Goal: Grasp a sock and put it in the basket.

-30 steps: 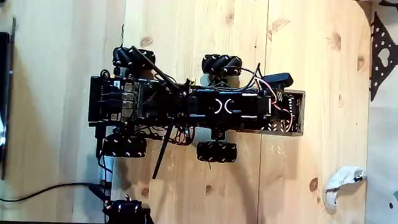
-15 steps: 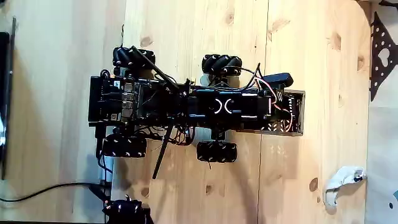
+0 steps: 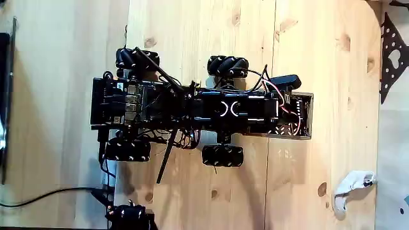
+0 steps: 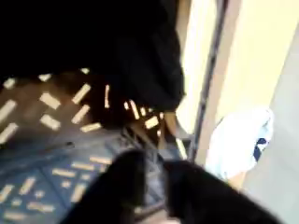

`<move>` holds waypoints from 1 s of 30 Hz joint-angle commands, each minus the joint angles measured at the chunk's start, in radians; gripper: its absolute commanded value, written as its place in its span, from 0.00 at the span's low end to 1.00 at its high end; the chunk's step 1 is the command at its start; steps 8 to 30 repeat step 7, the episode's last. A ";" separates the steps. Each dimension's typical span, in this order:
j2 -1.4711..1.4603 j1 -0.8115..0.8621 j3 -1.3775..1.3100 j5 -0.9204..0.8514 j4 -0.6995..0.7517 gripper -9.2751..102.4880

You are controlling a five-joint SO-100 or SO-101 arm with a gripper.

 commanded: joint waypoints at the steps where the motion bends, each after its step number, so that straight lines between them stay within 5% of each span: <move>1: 0.009 -0.005 -0.014 0.005 0.140 0.09; 30: 0.009 -0.005 -0.014 0.005 0.140 0.09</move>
